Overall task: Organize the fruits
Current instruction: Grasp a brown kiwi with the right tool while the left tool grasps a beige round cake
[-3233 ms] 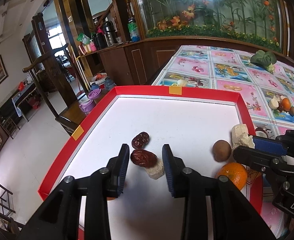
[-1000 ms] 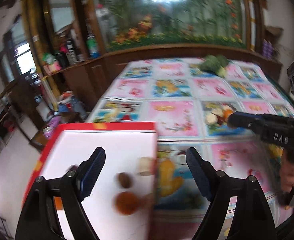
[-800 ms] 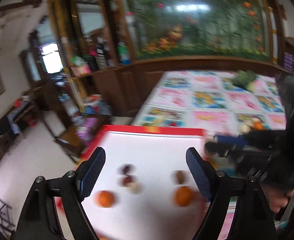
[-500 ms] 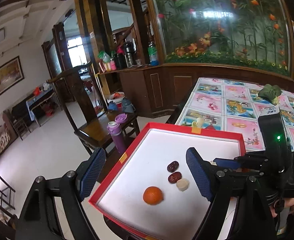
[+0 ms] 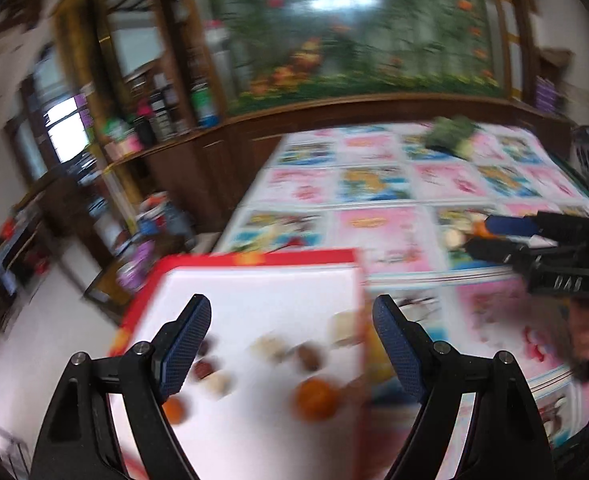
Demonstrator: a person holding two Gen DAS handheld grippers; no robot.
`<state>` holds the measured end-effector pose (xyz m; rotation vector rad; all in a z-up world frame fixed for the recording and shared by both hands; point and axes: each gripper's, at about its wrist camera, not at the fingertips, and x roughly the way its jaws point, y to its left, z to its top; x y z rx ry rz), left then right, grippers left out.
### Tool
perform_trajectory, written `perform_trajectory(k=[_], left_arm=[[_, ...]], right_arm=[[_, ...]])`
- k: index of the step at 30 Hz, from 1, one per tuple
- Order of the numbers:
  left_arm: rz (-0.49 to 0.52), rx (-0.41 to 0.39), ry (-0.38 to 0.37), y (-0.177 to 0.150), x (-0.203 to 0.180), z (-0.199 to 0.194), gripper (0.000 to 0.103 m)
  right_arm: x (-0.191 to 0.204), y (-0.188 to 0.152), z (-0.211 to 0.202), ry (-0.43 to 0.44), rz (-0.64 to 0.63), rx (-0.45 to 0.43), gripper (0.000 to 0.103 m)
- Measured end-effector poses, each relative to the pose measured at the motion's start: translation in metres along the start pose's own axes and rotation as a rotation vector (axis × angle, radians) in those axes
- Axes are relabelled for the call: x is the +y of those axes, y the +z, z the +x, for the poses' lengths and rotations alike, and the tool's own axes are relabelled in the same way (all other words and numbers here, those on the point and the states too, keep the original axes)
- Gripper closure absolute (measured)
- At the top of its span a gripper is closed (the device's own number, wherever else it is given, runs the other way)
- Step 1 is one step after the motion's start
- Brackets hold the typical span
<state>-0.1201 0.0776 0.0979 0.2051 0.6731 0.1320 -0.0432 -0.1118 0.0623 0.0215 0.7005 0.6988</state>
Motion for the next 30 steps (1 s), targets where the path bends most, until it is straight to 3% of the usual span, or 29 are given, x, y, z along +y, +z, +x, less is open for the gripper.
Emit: perform_trajectory(k=[5, 7, 12, 20, 23, 26, 28, 30], left_arm=[[0.127, 0.047, -0.088, 0.023, -0.059, 0.038, 0.02], [0.176, 0.083, -0.081, 0.03, -0.078, 0.059, 0.02], [0.205, 0.139, -0.104, 0.033, -0.093, 0.093, 0.02], [0.232, 0.183, -0.22, 0.045, -0.109, 0.114, 0.02], [0.248, 0.217, -0.26, 0.047, -0.119, 0.126, 0.02], [0.273, 0.233, -0.275, 0.049, -0.129, 0.136, 0.021], [0.285, 0.238, -0.292, 0.051, -0.134, 0.14, 0.023], [0.304, 0.243, -0.301, 0.053, -0.138, 0.143, 0.034]], right_arm=[[-0.043, -0.01, -0.003, -0.121, 0.012, 0.07, 0.042], [-0.041, -0.009, 0.006, -0.127, -0.007, 0.098, 0.049], [-0.043, -0.015, 0.024, -0.187, -0.036, 0.159, 0.067], [-0.044, -0.013, 0.035, -0.239, -0.013, 0.194, 0.068], [-0.048, -0.013, 0.037, -0.247, 0.006, 0.201, 0.077], [-0.051, -0.013, 0.036, -0.236, 0.02, 0.199, 0.079], [-0.052, -0.013, 0.035, -0.232, 0.026, 0.195, 0.079], [-0.053, -0.013, 0.034, -0.232, 0.033, 0.193, 0.079]])
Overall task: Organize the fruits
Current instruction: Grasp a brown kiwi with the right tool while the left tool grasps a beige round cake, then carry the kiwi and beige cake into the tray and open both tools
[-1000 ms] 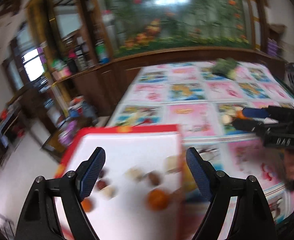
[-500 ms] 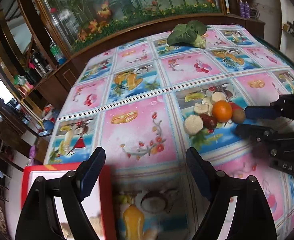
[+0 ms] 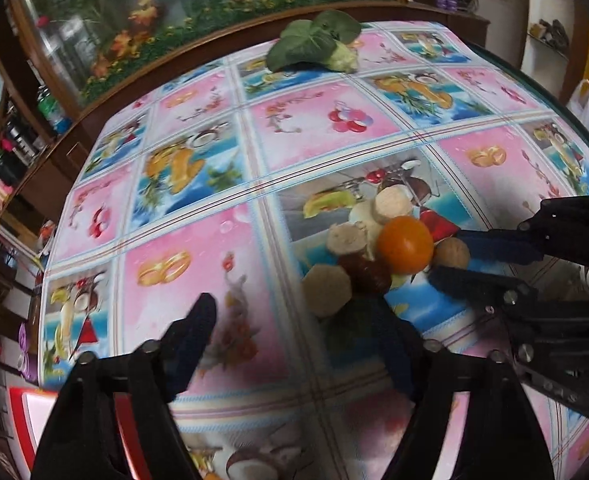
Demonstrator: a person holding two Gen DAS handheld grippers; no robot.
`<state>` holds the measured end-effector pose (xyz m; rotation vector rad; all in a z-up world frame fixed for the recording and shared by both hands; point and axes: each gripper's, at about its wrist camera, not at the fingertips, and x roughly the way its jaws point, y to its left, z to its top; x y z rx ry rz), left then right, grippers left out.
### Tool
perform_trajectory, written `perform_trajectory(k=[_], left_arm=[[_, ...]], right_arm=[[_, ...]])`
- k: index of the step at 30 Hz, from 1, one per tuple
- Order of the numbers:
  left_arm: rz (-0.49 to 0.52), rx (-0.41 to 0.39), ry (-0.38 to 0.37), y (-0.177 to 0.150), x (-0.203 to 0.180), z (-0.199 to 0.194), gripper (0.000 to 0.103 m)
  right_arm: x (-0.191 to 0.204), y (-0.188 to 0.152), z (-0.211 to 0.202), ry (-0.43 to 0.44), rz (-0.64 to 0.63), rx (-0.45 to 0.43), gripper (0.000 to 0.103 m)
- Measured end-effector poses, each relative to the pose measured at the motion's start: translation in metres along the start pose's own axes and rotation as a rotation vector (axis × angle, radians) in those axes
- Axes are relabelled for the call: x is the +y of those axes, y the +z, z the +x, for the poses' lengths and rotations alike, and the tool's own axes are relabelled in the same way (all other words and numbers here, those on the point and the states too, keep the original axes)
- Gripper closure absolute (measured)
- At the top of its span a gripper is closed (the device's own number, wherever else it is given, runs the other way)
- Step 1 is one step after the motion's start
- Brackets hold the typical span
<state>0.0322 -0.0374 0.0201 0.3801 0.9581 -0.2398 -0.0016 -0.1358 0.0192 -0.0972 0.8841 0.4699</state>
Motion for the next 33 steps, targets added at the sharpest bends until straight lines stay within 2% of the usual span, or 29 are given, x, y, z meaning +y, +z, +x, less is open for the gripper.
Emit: perform_trajectory(k=[3, 7, 10, 12, 13, 19, 26, 28, 31, 33], left_arm=[[0.014, 0.007, -0.021, 0.004, -0.001, 0.006, 0.044], [0.004, 0.008, -0.062, 0.007, 0.001, 0.009, 0.051], [-0.002, 0.008, -0.092, 0.008, -0.001, 0.009, 0.063], [0.007, 0.006, -0.099, 0.008, -0.006, 0.009, 0.076], [0.005, 0.006, -0.098, 0.008, -0.008, 0.008, 0.077], [-0.072, -0.015, -0.075, 0.0, -0.006, -0.008, 0.077], [-0.136, -0.165, -0.023, -0.04, 0.003, -0.082, 0.077], [-0.153, -0.203, 0.009, -0.052, 0.006, -0.102, 0.077], [-0.191, -0.274, 0.065, -0.072, 0.014, -0.132, 0.077], [-0.213, -0.315, 0.122, -0.083, 0.02, -0.147, 0.077]], right_arm=[[-0.001, 0.001, -0.006, -0.011, -0.002, -0.016, 0.079], [-0.003, 0.003, -0.012, 0.001, 0.005, -0.034, 0.079], [-0.005, 0.005, -0.014, -0.001, 0.016, -0.038, 0.079], [-0.007, 0.005, -0.015, -0.007, 0.024, -0.039, 0.079], [-0.008, 0.006, -0.016, -0.008, 0.028, -0.039, 0.079], [-0.017, 0.006, -0.021, -0.011, 0.073, -0.058, 0.079], [-0.022, 0.006, -0.028, 0.009, 0.141, -0.112, 0.079], [-0.019, 0.007, -0.034, 0.028, 0.165, -0.149, 0.079], [-0.003, 0.01, -0.046, 0.108, 0.193, -0.216, 0.079], [0.024, 0.01, -0.056, 0.146, 0.144, -0.271, 0.079]])
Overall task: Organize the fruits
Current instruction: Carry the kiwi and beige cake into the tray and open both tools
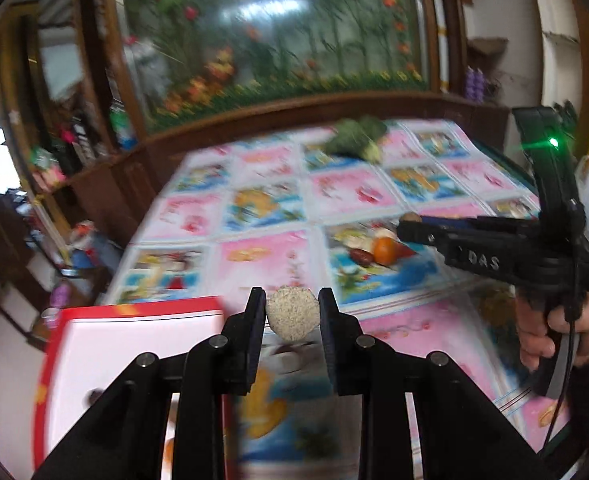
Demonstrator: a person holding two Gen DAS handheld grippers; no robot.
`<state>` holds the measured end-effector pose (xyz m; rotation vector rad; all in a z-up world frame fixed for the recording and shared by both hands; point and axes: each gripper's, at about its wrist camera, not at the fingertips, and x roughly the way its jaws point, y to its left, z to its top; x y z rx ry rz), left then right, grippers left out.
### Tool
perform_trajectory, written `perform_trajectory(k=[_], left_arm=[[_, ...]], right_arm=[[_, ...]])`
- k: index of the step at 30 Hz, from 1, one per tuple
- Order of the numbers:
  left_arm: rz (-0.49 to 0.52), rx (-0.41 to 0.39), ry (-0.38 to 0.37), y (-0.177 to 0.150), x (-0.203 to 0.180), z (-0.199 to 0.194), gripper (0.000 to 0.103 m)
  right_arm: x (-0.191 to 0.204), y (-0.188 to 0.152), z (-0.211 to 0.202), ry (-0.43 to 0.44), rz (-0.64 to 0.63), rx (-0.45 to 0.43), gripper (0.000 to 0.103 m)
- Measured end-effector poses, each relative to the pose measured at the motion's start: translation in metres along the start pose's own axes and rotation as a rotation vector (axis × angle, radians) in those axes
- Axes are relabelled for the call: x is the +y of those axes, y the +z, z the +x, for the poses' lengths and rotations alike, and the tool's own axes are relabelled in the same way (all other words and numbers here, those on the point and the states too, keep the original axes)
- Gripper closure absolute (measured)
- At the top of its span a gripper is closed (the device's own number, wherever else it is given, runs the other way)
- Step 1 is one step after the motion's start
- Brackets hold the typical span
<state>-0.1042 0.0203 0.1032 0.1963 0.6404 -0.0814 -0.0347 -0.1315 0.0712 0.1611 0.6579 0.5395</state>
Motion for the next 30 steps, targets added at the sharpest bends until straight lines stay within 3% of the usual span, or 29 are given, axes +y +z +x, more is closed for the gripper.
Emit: perform_trajectory(k=[8, 15, 30], left_arm=[[-0.094, -0.057, 0.158, -0.025, 0.054, -0.032, 0.077], [-0.147, -0.052, 0.271, -0.044, 0.091, -0.031, 0.077], [-0.217, 0.021, 0.317, -0.074, 0.122, -0.01, 0.077]], right_arm=[[0.092, -0.01, 0.013, 0.179, -0.048, -0.041, 0.079], [0.142, -0.023, 0.041, 0.255, -0.094, 0.018, 0.078], [0.174, -0.057, 0.049, 0.287, -0.252, 0.117, 0.078]])
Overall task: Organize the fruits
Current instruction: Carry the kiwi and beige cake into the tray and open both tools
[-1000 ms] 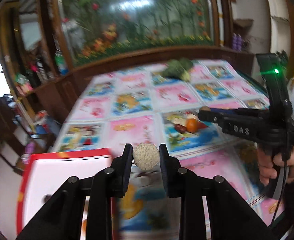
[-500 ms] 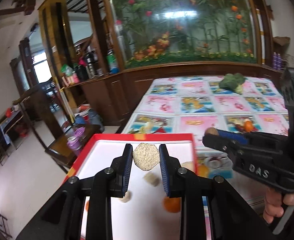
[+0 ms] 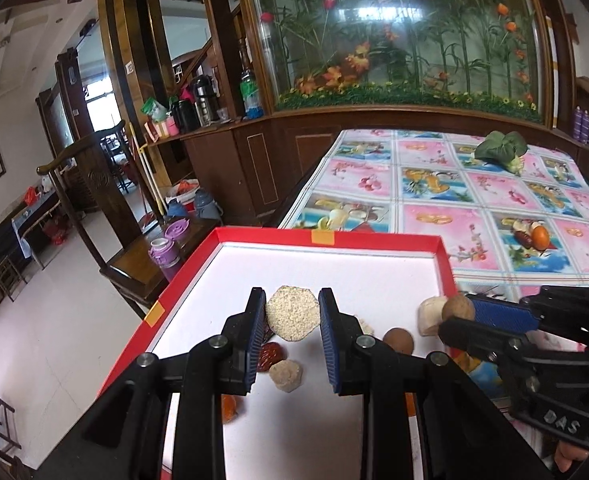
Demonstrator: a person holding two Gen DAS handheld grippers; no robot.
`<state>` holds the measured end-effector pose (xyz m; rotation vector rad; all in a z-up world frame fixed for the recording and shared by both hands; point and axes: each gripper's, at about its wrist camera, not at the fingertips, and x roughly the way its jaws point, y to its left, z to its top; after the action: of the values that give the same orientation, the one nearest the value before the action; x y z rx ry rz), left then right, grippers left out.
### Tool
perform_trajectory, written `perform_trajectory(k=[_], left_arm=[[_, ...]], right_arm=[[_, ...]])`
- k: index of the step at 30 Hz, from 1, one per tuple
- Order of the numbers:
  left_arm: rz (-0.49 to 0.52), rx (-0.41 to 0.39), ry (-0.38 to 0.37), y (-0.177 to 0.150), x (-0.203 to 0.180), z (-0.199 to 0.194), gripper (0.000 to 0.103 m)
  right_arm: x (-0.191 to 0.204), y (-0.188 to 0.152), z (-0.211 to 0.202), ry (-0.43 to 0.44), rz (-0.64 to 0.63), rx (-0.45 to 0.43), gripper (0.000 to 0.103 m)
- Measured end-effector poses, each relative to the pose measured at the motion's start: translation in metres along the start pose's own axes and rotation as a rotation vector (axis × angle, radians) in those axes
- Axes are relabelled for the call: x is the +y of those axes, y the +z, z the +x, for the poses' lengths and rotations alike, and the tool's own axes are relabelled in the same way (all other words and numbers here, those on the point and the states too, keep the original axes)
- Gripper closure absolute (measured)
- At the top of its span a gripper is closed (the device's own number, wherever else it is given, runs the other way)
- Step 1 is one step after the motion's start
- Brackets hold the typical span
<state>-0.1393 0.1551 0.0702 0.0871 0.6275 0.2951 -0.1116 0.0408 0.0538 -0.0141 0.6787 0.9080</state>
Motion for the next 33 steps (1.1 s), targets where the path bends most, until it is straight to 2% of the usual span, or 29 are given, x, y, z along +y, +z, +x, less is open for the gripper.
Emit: perform_trajectory(k=[7, 14, 21, 33], left_arm=[[-0.002, 0.035, 0.015, -0.007, 0.006, 0.011, 0.077], [-0.012, 0.052, 0.03, -0.009, 0.013, 0.016, 0.077], [-0.007, 0.075, 0.042, -0.013, 0.018, 0.02, 0.077], [0.012, 0.107, 0.057, -0.02, 0.021, 0.023, 0.077]], right_arm=[[0.012, -0.004, 0.003, 0.028, -0.054, 0.026, 0.078], [0.016, -0.006, 0.003, 0.066, -0.054, 0.037, 0.078], [0.022, -0.008, 0.009, 0.131, -0.054, 0.094, 0.078], [0.042, -0.012, 0.007, 0.214, -0.14, 0.121, 0.079]])
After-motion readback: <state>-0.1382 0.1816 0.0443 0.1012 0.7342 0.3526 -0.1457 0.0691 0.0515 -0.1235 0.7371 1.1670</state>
